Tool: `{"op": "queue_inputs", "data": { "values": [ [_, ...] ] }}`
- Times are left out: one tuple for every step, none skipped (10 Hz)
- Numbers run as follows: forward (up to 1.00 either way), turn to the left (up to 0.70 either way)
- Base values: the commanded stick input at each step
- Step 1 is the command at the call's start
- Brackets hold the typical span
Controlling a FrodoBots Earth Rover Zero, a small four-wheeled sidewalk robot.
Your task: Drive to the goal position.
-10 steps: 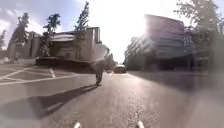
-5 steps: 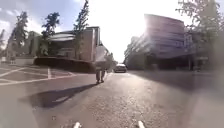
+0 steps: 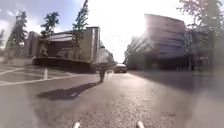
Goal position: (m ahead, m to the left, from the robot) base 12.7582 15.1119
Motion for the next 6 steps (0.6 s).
{"op": "queue_inputs", "data": {
  "values": [
    [0.7, 0.0],
    [0.7, 0.0],
    [0.7, 0.0],
    [0.7, 0.0],
    [0.7, 0.0],
    [0.7, 0.0]
  ]
}}
